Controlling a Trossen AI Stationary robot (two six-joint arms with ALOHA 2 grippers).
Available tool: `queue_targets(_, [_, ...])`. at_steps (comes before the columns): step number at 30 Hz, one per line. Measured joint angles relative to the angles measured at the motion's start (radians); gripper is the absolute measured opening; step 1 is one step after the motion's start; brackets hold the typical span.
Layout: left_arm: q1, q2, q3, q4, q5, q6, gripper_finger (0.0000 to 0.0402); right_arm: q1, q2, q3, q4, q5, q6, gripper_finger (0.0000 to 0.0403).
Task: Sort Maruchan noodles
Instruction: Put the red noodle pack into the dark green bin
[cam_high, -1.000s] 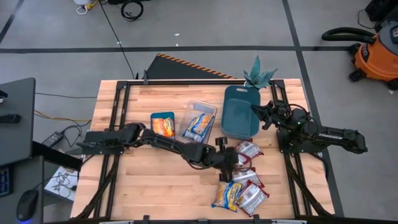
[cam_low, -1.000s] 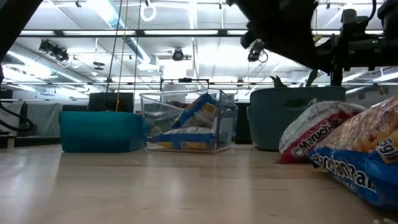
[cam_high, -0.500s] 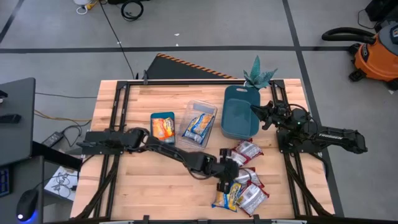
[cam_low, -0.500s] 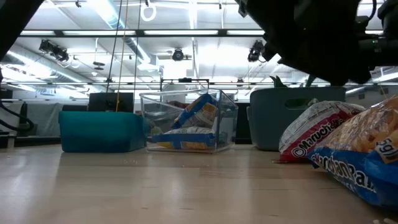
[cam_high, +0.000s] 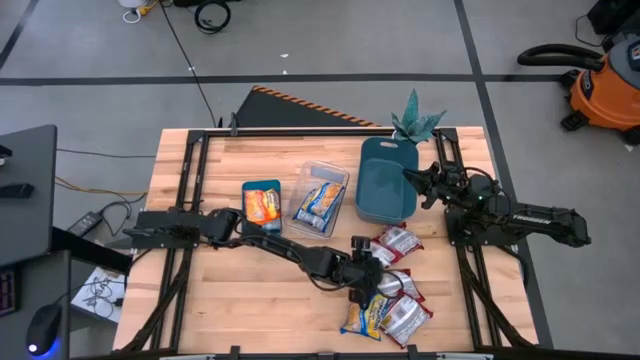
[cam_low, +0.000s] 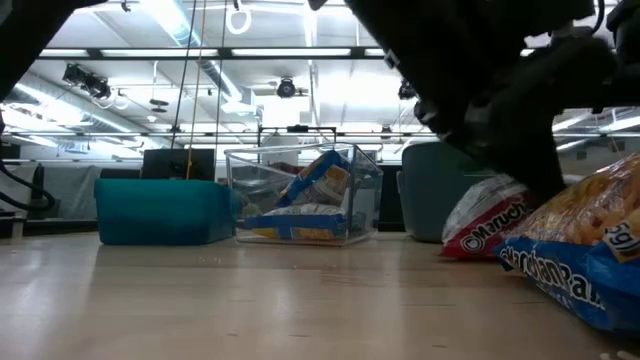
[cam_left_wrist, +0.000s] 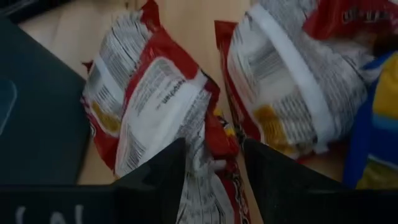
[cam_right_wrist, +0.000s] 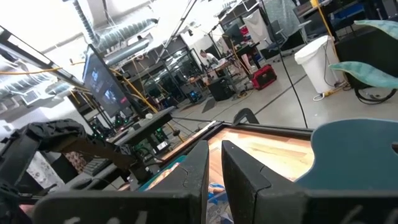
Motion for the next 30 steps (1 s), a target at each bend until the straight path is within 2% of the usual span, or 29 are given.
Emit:
queue_targets(5, [0.003, 0.008, -0.002, -0.021, 0.0, -0.001, 0.0169, 0.0, 0.0, 0.0, 0.003, 0.0, 0.0, 0.005])
queue_targets(8, [0.003, 0.007, -0.002, -0.016, -0.016, -0.001, 0.0155, 0.0, 0.0, 0.0, 0.003, 0.0, 0.0, 0.005])
queue_targets(22, [0.003, 0.007, -0.002, -0.017, -0.056, -0.001, 0.0014, 0.0, 0.0, 0.0, 0.003, -0.001, 0.0, 0.005])
queue_targets(30, [0.01, -0.037, -0.002, -0.044, -0.058, -0.021, 0.0009, 0.0, 0.0, 0.0, 0.003, -0.003, 0.0, 0.005])
